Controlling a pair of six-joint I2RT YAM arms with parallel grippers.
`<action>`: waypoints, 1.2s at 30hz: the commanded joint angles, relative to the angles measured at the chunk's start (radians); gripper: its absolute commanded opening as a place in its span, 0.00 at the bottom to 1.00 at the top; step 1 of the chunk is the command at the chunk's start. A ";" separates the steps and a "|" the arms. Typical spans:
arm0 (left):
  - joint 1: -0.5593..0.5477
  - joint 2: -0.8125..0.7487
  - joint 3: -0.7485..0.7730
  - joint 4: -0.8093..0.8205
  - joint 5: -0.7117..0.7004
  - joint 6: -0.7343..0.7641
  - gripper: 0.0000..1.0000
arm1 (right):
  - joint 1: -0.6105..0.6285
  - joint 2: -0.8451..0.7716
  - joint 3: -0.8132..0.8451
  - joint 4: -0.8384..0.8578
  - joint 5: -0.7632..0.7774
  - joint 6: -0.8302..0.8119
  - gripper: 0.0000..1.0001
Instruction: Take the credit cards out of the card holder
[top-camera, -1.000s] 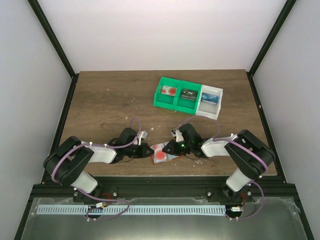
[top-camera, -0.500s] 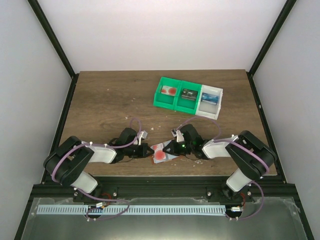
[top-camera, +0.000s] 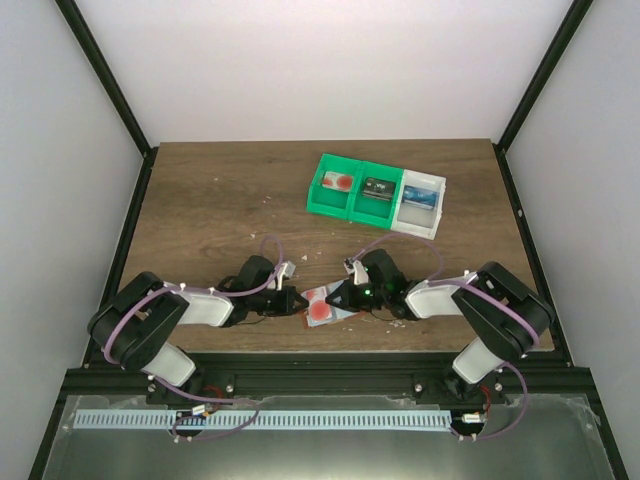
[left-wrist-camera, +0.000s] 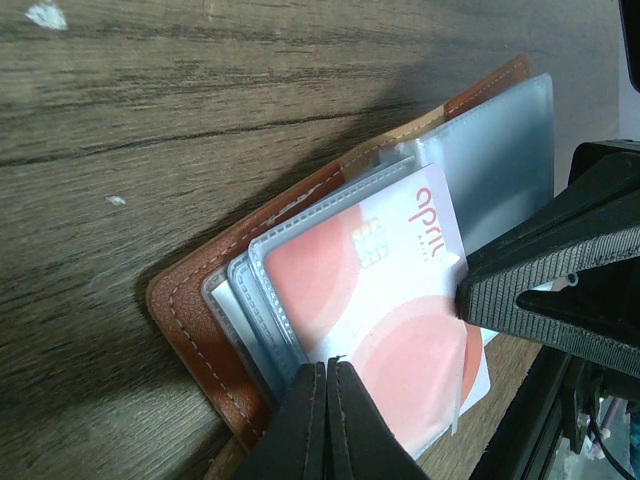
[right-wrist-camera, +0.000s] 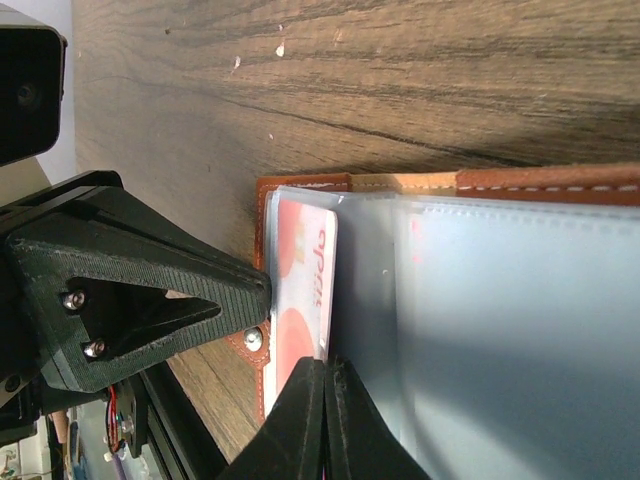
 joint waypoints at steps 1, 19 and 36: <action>-0.003 0.020 -0.017 -0.014 -0.020 0.025 0.00 | 0.001 -0.016 -0.023 0.001 0.008 0.006 0.01; -0.003 0.015 -0.023 -0.016 -0.024 0.027 0.00 | -0.025 -0.019 -0.080 0.112 -0.074 0.048 0.01; 0.001 0.032 -0.014 -0.014 -0.020 0.034 0.00 | -0.052 -0.053 -0.110 0.130 -0.081 0.065 0.01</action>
